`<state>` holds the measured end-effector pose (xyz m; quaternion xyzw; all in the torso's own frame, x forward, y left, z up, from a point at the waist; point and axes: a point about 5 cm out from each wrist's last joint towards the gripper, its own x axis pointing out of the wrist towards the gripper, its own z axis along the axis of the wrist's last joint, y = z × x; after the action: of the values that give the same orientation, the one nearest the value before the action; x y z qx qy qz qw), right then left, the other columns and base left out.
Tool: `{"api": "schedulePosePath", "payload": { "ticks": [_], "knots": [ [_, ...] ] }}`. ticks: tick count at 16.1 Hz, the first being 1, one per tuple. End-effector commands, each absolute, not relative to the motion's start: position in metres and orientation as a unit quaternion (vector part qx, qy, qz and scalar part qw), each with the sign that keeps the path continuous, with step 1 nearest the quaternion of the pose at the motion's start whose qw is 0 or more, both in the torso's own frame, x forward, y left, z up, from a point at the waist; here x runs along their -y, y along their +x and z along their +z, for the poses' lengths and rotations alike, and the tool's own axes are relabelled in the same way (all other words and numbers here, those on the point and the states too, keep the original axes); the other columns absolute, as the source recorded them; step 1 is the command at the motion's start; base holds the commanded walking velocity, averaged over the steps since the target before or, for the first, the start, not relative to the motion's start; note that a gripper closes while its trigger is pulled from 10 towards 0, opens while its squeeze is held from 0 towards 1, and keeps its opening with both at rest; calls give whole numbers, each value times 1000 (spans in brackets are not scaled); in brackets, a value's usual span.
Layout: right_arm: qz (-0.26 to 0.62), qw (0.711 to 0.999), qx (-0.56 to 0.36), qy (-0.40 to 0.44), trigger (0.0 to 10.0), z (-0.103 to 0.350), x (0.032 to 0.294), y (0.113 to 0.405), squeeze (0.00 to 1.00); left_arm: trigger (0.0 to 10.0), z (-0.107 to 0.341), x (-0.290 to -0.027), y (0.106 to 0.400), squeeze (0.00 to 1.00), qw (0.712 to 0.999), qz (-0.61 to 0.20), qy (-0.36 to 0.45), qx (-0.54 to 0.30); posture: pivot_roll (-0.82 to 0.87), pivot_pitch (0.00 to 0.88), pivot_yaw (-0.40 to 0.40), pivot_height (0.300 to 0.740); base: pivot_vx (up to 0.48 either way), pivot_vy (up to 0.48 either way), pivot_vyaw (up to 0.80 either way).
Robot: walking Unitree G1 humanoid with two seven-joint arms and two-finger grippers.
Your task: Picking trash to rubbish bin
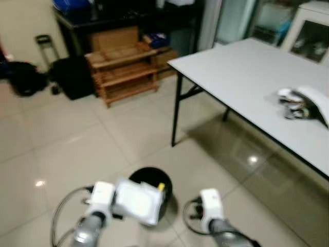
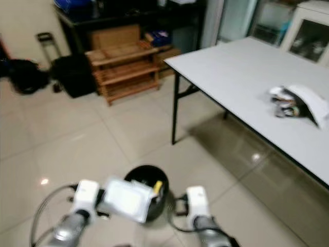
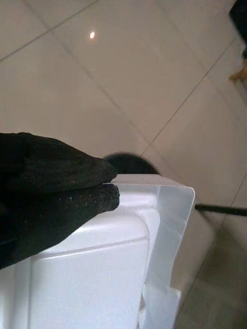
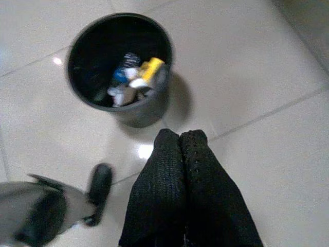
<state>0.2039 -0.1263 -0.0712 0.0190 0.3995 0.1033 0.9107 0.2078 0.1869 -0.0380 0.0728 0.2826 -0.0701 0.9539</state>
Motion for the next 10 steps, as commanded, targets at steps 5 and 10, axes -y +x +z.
{"api": "schedulePosePath", "payload": {
  "ticks": [5,10],
  "knots": [
    [113,914,-390,12,10000,-68,123,208,0,10000,-35,-193,212,0,955,-70,78,-279,85,33,-30,740,346,0,0],
    [135,910,-393,-1,10000,-70,118,206,0,10000,-36,-195,210,0,954,-67,78,-280,92,38,-31,740,349,0,640]
  ]
}}
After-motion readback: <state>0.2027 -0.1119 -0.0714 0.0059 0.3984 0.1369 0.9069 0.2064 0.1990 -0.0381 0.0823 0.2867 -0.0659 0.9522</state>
